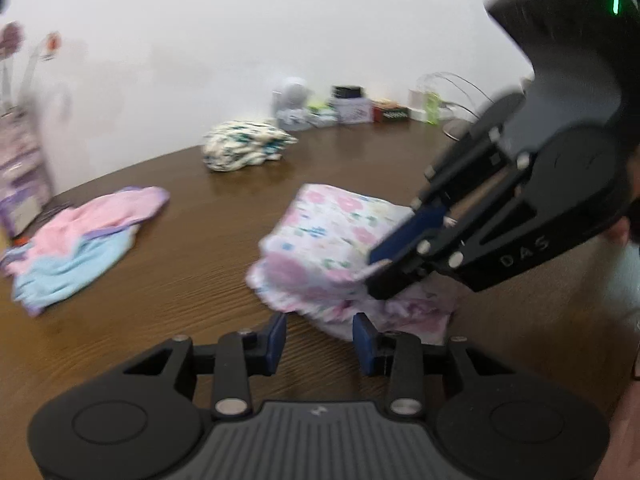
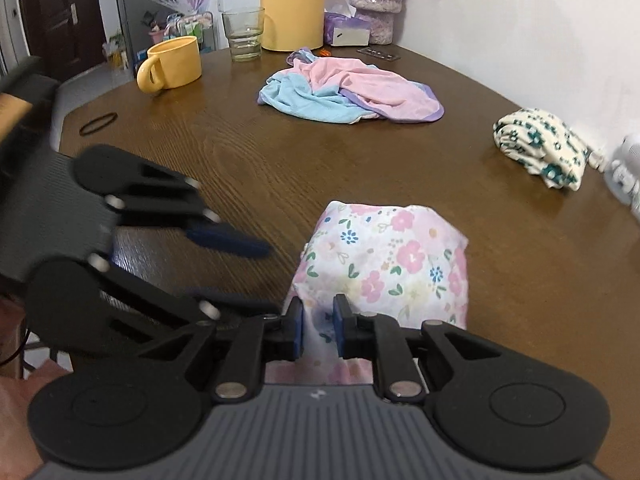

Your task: Fold clothes

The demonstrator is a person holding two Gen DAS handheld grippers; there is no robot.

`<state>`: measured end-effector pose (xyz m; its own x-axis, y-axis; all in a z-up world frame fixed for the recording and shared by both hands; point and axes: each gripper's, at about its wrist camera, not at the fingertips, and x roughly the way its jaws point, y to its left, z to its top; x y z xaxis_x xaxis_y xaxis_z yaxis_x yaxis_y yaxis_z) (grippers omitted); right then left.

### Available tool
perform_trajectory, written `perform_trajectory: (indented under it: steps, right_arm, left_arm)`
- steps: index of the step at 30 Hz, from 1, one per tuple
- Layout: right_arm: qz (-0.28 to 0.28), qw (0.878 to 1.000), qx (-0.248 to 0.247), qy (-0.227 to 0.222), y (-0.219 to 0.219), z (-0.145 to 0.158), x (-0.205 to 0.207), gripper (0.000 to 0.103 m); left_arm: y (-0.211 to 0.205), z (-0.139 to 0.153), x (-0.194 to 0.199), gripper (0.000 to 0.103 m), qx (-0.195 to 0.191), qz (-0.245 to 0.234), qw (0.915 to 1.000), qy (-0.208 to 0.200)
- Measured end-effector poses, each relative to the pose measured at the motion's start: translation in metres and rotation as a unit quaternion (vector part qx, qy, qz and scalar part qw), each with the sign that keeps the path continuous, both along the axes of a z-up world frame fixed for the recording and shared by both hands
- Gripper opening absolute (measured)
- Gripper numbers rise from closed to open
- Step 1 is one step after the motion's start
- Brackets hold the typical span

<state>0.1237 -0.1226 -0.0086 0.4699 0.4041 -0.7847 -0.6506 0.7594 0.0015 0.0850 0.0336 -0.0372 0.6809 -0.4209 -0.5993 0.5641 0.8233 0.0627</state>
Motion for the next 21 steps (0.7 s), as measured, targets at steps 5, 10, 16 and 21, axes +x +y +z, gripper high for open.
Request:
perform_trajectory:
  steps: [5,10,16,21]
  right_arm:
    - [-0.013,1.000,0.027,0.008,0.001,-0.015,0.003,0.015]
    - [-0.023,0.999,0.042,-0.009,-0.002,-0.018,-0.003,0.015]
    - [-0.039,0.996,0.067,-0.042,-0.007,-0.024,-0.015,0.016]
    - [-0.031,0.993,0.101,-0.059,-0.029,-0.011,-0.039,0.018]
  left_arm:
    - [0.019,0.013,0.000,0.034,-0.022,0.037,0.9990,-0.008]
    - [0.003,0.036,0.023,0.030,-0.067,-0.003,0.9975,-0.025]
    - [-0.047,0.025,0.077,0.012,-0.019,-0.052,0.9983,0.017]
    - [-0.051,0.002,0.095,0.010,-0.004,-0.053,0.9975,0.048]
